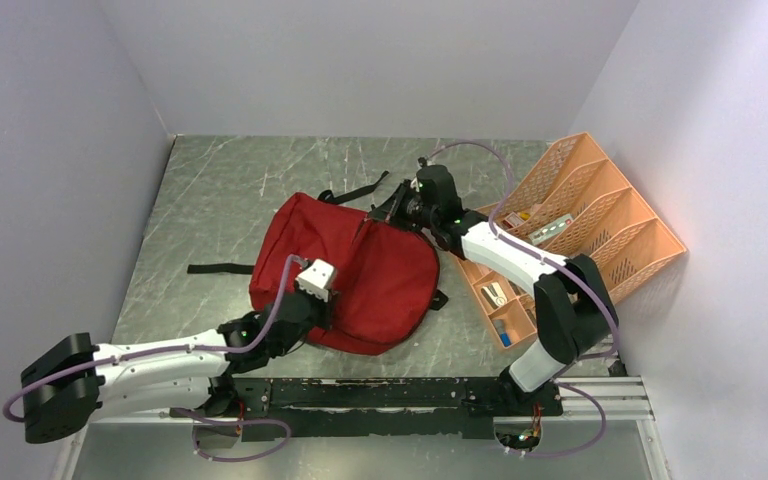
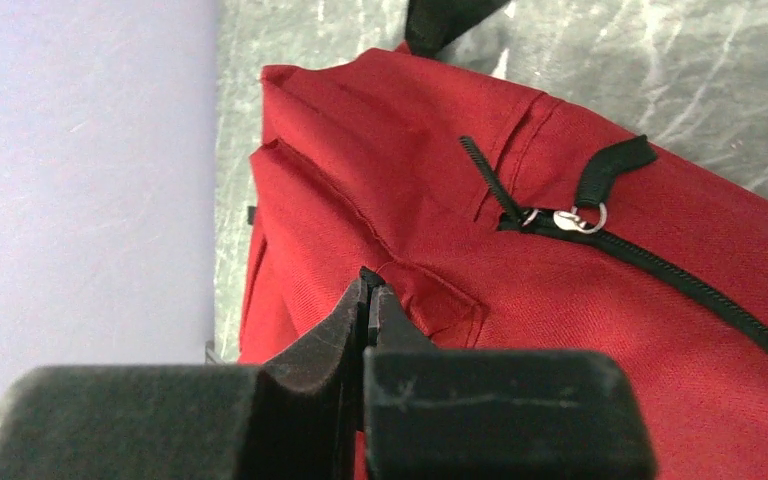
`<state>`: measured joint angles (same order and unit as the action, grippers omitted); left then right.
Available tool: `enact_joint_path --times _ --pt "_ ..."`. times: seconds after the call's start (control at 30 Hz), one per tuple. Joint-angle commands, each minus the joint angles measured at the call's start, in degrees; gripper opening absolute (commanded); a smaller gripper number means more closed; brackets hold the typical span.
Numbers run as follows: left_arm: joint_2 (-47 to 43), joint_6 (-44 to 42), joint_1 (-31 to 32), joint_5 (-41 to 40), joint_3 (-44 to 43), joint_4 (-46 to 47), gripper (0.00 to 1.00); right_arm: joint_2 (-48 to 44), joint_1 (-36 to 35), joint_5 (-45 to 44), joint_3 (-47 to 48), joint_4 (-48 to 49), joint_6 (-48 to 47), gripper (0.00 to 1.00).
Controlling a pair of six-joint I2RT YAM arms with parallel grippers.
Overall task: Pack the student bag
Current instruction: Zip the student bag at the center of the board, then reset both arms
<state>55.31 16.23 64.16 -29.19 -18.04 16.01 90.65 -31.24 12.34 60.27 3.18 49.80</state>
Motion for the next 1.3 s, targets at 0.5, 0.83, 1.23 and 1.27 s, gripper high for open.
enact_joint_path --times 0.5,0.83,1.23,1.27 --pt "-9.9 3.1 0.2 -1.1 -1.9 -10.8 0.67 8.5 1.4 -7.9 8.8 -2.2 -4.1 0.34" --pt "-8.0 8.2 0.2 -11.8 -27.4 -40.5 0.97 -14.9 1.4 -20.0 5.7 -16.2 -18.3 0.53" --pt "-23.2 10.9 0.2 -23.7 -28.8 -52.1 0.97 -48.0 1.4 -22.7 -9.8 -34.5 -24.2 0.99" --pt "-24.5 11.5 0.2 -24.6 -28.0 -52.5 0.97 -50.2 1.4 -23.4 -10.5 -35.7 -24.8 1.0"
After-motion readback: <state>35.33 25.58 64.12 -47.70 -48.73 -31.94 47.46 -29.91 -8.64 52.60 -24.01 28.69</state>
